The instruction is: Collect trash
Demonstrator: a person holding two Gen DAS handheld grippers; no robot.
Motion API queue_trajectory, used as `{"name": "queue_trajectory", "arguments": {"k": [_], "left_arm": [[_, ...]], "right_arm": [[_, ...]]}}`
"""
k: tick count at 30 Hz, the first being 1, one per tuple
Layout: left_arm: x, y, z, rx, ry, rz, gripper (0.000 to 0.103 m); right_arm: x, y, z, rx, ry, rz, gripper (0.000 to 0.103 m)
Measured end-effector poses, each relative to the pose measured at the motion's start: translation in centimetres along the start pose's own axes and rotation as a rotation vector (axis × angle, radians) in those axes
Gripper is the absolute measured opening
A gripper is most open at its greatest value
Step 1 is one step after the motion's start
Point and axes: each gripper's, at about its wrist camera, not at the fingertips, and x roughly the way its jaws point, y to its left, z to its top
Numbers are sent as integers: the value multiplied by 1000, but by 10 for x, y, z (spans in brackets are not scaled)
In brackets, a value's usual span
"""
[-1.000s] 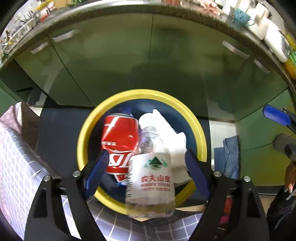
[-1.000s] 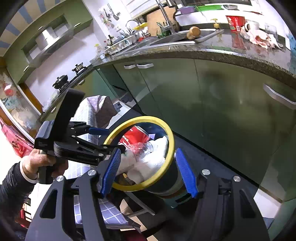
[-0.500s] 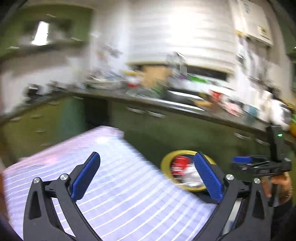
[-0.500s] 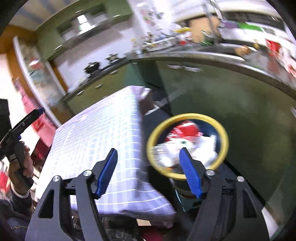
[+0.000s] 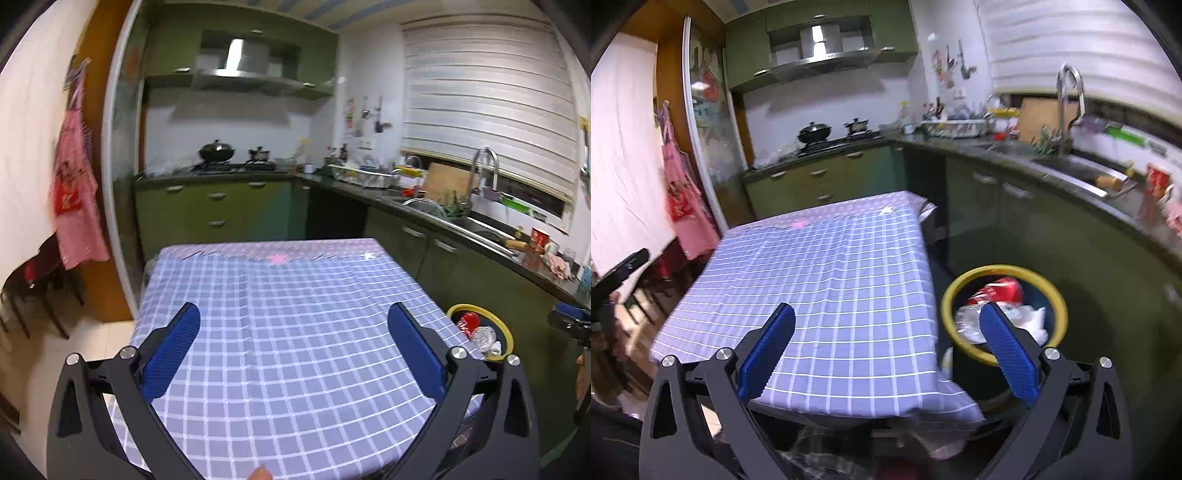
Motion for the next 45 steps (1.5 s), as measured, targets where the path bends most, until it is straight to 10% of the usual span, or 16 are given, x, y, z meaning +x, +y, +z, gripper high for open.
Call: {"name": "queue_trajectory", "arguments": {"k": [8,45], "left_arm": [[-25,18,-14,-3,-1,79,97],[-40,17,-20,-5,-12,31,97]], "right_arm": [[-26,7,-15,-32,-45,-91,98],[-23,16,-11,-61,-33,-20,99]]}}
